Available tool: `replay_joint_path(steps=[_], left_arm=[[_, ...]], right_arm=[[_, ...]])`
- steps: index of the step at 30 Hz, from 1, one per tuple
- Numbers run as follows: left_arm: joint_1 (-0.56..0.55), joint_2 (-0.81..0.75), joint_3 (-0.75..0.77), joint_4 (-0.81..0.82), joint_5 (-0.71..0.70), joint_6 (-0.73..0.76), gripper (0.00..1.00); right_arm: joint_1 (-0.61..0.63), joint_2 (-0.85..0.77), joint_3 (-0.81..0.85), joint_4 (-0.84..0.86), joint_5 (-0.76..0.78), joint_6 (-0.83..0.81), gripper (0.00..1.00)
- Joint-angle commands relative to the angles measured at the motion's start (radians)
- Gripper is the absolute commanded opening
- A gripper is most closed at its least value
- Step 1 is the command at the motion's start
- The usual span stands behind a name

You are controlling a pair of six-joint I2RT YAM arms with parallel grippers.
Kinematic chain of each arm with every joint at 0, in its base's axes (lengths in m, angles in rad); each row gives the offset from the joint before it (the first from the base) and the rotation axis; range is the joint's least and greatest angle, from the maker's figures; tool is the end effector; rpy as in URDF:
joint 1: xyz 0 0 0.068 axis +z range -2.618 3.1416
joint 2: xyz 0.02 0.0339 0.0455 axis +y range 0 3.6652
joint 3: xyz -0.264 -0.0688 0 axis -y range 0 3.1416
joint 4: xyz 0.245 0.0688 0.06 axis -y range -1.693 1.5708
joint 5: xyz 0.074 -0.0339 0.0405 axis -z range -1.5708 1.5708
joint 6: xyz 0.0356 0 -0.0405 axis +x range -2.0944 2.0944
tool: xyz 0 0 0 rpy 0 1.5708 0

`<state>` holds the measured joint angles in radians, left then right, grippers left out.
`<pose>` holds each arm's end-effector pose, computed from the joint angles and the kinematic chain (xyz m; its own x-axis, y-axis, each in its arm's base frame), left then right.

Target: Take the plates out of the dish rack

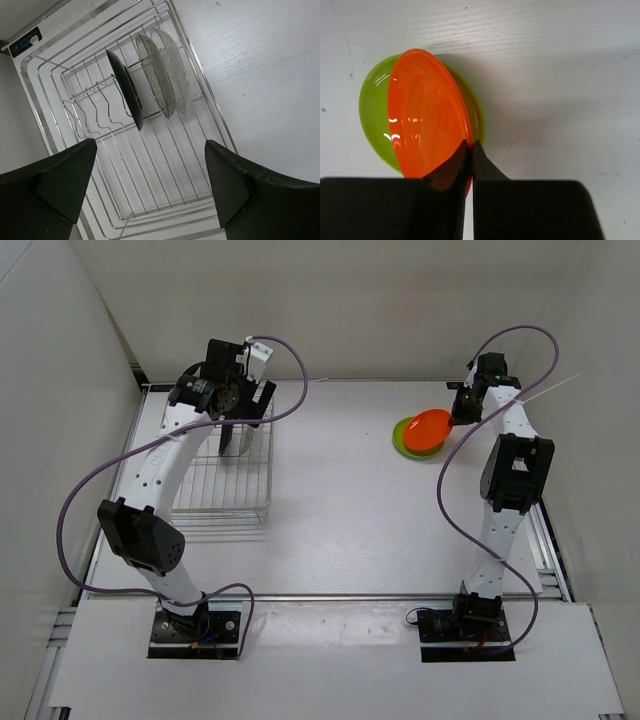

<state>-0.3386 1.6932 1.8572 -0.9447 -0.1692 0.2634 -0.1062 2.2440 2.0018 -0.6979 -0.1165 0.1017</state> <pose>0.3431 -0.1145 0.3979 -0.5851 0.4781 -0.6551 0.3800 0.8752 0.2994 0.4989 -0.0490 0.2311 -0.7952 0.1862 -0.5771 0.1185 0.9811 0.1533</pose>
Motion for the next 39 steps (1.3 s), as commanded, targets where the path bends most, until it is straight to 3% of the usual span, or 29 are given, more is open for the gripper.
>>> replay_joint_path(steps=[1,10,32,39], left_arm=[[0.007,-0.058,0.039,-0.016,0.076,-0.02,1.0],[-0.002,-0.076,0.005,-0.016,0.086,-0.02,1.0],[-0.002,-0.104,-0.026,-0.006,0.076,-0.039,1.0],[0.062,-0.113,-0.084,0.047,0.068,-0.148,1.0]], right_arm=[[0.0,-0.009,0.078,0.023,0.008,0.003,0.0],[0.0,0.009,0.069,0.014,0.008,-0.007,0.11],[0.0,0.028,0.031,-0.005,0.008,-0.025,0.17],[0.0,-0.095,-0.006,-0.034,-0.02,-0.025,0.4]])
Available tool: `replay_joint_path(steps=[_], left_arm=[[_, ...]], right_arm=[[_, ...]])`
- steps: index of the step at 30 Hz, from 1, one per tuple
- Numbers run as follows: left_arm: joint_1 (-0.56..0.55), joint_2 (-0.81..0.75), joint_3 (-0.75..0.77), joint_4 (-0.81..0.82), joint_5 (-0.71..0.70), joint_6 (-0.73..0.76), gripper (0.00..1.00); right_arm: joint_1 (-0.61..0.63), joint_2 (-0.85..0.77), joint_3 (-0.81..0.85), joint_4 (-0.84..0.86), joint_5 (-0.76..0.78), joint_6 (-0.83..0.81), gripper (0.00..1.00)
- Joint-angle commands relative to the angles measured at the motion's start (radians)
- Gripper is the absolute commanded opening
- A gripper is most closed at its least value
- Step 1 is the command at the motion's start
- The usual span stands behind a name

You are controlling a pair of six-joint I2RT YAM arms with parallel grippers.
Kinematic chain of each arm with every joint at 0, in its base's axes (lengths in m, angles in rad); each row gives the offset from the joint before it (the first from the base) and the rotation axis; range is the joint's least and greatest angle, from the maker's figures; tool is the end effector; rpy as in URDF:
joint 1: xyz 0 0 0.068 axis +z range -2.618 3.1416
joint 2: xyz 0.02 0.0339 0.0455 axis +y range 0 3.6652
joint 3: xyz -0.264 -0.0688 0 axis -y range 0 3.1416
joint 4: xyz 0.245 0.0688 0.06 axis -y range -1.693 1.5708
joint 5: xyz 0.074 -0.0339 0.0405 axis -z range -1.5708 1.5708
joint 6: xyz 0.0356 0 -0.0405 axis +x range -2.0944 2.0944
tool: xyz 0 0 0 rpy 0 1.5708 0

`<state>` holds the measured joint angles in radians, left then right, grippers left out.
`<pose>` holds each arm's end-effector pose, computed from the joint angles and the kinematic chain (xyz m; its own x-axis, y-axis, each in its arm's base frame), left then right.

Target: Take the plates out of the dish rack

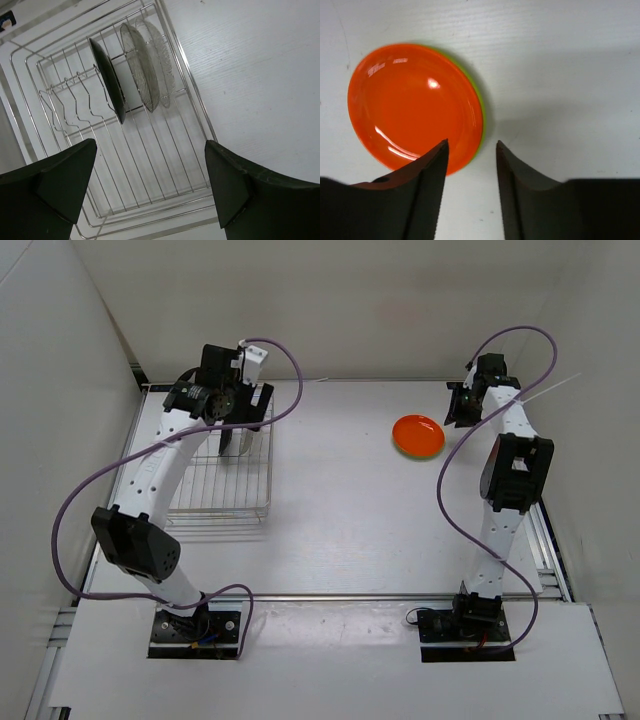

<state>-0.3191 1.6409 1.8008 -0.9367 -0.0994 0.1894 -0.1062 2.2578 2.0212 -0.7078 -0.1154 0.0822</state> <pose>0.3323 -0.1061 0.3984 -0.6076 0.3980 -0.6873 0.3659 0.9083 0.2026 0.5014 -0.0493 0.2299 -0.7997 0.1673 -0.5766 0.1042 0.9845 0.1411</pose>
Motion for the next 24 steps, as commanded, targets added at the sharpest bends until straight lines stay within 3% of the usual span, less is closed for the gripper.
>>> replay_joint_path(steps=[1,5,9,17,20,24], left_arm=[[0.055,-0.061,-0.037,0.05,0.013,-0.088,1.0],[0.124,-0.061,-0.083,0.085,0.131,-0.149,1.0],[0.176,-0.061,-0.142,0.142,0.188,-0.159,1.0],[0.281,0.017,-0.136,0.197,0.291,-0.148,1.0],[0.291,0.056,-0.127,0.223,0.3,-0.127,0.96],[0.301,0.135,-0.114,0.246,0.271,-0.108,0.96]], right_arm=[[0.0,-0.148,-0.026,-0.041,-0.047,-0.018,0.49],[0.0,-0.236,-0.026,-0.134,-0.073,-0.068,0.63],[0.011,-0.394,-0.186,-0.133,-0.087,-0.11,0.71],[0.042,-0.668,-0.397,-0.11,-0.115,-0.203,0.79],[0.062,-0.727,-0.427,-0.11,-0.115,-0.213,0.92],[0.072,-0.799,-0.45,-0.119,-0.115,-0.213,0.93]])
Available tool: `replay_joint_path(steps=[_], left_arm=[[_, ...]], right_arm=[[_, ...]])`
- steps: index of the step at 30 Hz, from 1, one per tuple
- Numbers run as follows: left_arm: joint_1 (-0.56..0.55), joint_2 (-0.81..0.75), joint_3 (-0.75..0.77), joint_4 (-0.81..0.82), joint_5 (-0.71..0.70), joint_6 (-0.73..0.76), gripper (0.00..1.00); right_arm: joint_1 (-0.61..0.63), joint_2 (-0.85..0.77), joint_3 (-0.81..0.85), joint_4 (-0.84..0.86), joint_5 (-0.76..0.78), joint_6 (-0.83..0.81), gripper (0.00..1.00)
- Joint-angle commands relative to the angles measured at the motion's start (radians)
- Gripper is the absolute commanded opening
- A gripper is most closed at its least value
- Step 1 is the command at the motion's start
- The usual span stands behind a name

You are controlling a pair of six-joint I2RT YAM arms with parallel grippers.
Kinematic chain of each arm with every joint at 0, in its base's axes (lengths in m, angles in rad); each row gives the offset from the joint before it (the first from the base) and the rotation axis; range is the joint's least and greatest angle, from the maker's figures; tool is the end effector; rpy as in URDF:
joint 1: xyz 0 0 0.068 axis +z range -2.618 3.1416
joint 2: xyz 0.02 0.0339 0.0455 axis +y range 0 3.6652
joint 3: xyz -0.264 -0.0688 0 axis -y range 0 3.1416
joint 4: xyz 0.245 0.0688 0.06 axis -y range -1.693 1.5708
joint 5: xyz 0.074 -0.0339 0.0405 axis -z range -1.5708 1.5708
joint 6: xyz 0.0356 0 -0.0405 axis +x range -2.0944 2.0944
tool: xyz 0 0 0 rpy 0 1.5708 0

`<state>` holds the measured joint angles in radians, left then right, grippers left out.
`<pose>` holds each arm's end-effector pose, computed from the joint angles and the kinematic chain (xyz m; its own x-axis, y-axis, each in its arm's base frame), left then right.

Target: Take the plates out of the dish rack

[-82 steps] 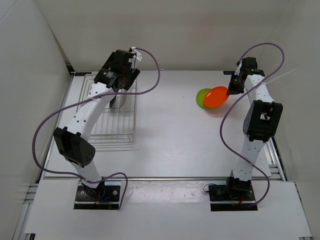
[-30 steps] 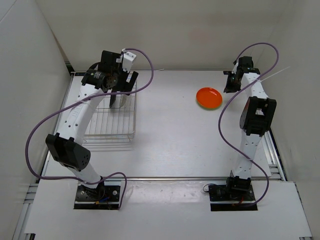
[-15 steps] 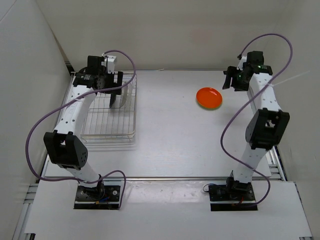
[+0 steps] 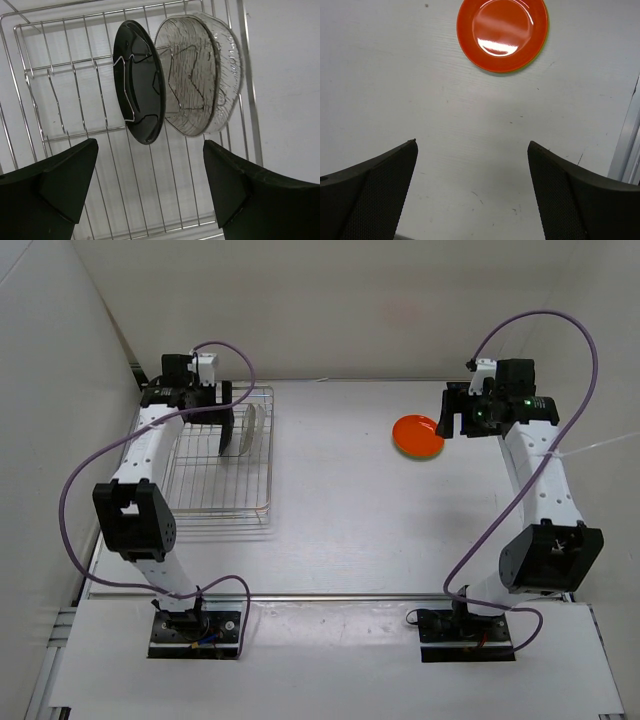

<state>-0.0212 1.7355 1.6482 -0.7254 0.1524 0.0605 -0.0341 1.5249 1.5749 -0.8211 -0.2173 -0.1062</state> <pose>0.3875 -0.0136 0.3331 -0.7171 0.0750 -0.6929 0.1690 0.9832 -0.0685 0.3277 -0.0035 0.3736 -0.6797 -0.0804 -0.7290 -0.1944 0.9782 0.0734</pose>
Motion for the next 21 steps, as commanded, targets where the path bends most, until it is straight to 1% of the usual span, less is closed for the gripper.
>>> replay_joint_path(steps=[1,7,9,12,14,19,21], left_arm=[[0.012,0.053,0.039,0.035,0.01,0.021,0.96],[0.012,0.111,0.059,0.046,-0.001,0.03,0.95],[0.012,0.139,0.068,0.046,-0.001,0.021,0.92],[0.012,0.148,0.068,0.046,0.01,0.021,0.91],[0.012,0.159,0.087,0.046,0.01,0.009,0.85],[0.012,0.177,0.105,0.026,0.022,0.009,0.76],[0.003,0.186,0.116,0.017,0.022,0.009,0.75]], right_arm=[[0.011,-0.078,-0.015,-0.006,-0.022,-0.024,0.93],[0.02,-0.131,-0.033,-0.006,-0.022,-0.033,0.93],[0.02,-0.14,-0.033,-0.006,-0.013,-0.033,0.93],[0.02,-0.14,-0.033,-0.006,-0.013,-0.033,0.93],[0.02,-0.14,-0.033,-0.006,-0.013,-0.033,0.93],[0.02,-0.14,-0.052,0.003,-0.013,-0.024,0.93],[0.02,-0.149,-0.052,0.004,-0.013,-0.024,0.93]])
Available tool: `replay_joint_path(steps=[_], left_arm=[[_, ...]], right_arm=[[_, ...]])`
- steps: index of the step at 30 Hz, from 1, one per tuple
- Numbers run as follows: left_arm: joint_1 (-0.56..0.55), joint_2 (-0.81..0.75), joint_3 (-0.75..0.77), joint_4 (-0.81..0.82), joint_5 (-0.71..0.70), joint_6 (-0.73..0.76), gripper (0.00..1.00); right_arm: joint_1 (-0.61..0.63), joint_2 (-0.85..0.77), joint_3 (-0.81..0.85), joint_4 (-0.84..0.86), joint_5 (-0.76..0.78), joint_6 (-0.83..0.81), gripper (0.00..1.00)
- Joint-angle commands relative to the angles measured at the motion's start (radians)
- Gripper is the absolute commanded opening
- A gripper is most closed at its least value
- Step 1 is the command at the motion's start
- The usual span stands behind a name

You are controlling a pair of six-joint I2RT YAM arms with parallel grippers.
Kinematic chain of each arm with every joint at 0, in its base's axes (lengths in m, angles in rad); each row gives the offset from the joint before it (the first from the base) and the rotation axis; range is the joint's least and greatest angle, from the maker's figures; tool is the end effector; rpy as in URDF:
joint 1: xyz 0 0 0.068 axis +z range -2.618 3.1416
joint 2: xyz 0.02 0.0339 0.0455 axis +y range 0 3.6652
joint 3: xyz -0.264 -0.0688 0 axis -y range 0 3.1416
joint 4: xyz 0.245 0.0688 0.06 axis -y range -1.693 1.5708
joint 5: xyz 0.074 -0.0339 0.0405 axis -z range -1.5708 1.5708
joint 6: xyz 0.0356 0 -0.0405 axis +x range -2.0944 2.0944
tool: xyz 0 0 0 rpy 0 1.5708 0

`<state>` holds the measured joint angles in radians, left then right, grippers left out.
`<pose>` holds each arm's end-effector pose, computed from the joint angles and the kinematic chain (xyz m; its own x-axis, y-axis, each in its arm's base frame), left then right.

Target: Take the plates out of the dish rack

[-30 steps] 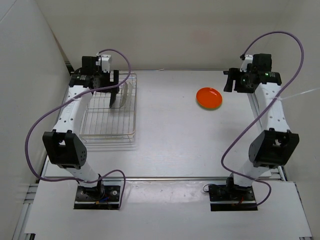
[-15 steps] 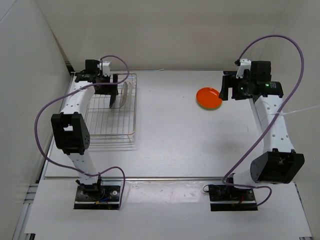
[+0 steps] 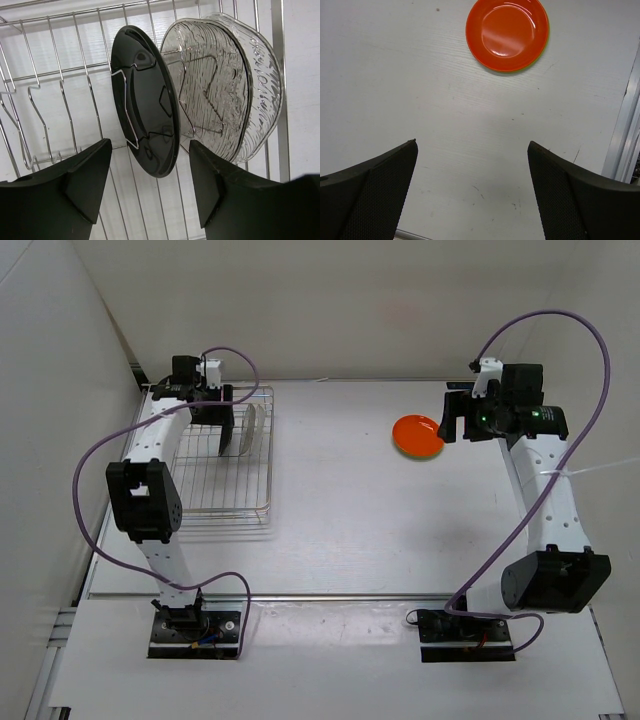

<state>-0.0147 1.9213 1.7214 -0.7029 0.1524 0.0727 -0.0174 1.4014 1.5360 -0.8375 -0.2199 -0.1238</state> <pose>0.4302 -0.0117 0.2859 -0.7750 0.0832 -0.6264 0.1653 0.9835 -0.0739 0.2933 0.0027 0.3958 -0.6229 -0.1097 -0.7745 -0.2281 0.9726 0.0457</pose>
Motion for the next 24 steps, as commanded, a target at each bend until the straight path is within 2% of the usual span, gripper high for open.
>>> replay_joint_path(steps=[1,6,8,12,18,21,24], left_arm=[[-0.004,0.001,0.043,-0.006,0.022,-0.004,0.73],[-0.013,0.022,0.052,-0.015,0.022,-0.004,0.67],[-0.013,0.031,0.061,-0.024,0.022,-0.004,0.6],[-0.022,0.041,0.072,-0.035,0.013,-0.013,0.6],[-0.031,0.041,0.092,-0.044,0.013,-0.013,0.45],[-0.031,0.041,0.101,-0.053,0.003,-0.013,0.45],[-0.04,0.051,0.101,-0.053,0.003,-0.022,0.38]], right_arm=[[0.004,-0.025,-0.013,0.02,-0.01,-0.007,0.93],[0.004,-0.035,-0.022,0.029,-0.001,-0.007,0.93],[0.004,-0.035,-0.022,0.029,-0.001,-0.007,0.93],[0.004,-0.035,-0.022,0.029,-0.001,-0.007,0.93],[0.004,-0.044,-0.031,0.029,-0.001,-0.007,0.93],[0.004,-0.044,-0.031,0.029,-0.001,-0.007,0.93],[0.004,-0.044,-0.031,0.029,-0.001,-0.007,0.93]])
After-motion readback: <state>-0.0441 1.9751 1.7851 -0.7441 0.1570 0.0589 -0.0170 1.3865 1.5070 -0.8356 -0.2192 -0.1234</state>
